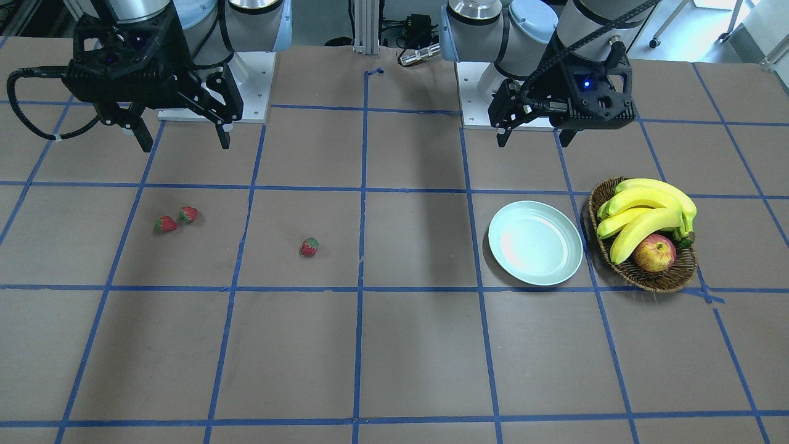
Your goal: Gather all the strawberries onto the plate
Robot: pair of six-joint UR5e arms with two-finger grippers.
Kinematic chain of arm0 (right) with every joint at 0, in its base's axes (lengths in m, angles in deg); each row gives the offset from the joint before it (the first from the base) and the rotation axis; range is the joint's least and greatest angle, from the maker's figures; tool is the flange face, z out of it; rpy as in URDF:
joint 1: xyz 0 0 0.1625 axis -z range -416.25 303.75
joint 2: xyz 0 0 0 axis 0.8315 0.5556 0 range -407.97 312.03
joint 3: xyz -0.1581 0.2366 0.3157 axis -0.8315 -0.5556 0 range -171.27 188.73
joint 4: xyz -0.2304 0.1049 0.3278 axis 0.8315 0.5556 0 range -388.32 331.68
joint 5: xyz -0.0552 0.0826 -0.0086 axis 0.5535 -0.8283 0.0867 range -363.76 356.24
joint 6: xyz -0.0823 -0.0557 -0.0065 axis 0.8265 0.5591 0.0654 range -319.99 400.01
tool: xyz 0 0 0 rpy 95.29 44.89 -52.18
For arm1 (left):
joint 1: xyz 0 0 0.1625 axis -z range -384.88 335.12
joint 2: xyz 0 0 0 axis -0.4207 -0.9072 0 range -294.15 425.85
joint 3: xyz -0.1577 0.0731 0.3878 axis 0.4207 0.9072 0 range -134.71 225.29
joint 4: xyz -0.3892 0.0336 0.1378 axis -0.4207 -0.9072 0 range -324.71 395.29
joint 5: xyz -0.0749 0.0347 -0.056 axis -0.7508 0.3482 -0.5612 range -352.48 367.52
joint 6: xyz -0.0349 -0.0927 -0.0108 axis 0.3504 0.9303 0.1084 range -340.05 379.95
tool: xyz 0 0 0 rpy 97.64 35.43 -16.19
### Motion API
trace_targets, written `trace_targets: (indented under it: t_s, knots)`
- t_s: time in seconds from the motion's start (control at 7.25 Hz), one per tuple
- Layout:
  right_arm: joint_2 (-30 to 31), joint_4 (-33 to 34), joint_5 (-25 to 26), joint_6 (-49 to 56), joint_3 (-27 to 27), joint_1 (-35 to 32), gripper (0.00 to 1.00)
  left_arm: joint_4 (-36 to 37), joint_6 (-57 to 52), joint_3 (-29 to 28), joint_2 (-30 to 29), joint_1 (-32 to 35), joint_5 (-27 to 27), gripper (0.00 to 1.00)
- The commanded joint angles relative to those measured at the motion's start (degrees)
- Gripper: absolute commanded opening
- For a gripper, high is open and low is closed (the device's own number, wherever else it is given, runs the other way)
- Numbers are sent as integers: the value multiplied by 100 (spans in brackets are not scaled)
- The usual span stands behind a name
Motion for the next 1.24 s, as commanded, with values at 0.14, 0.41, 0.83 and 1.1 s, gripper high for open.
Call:
trace_targets:
  t_s: [0.14,0.41,0.83,1.1]
  knots:
    - [28,-37,8,-12,52,3,100,94,-2,105,82,-2,30,100]
    - [90,-72,52,-3,78,12,100,85,-11,105,74,-2,39,100]
    - [90,-64,-1,-21,105,-5,100,103,-20,105,73,-11,39,100]
    - [-276,76,-18,-717,61,-66,100,129,-20,114,56,-2,30,100]
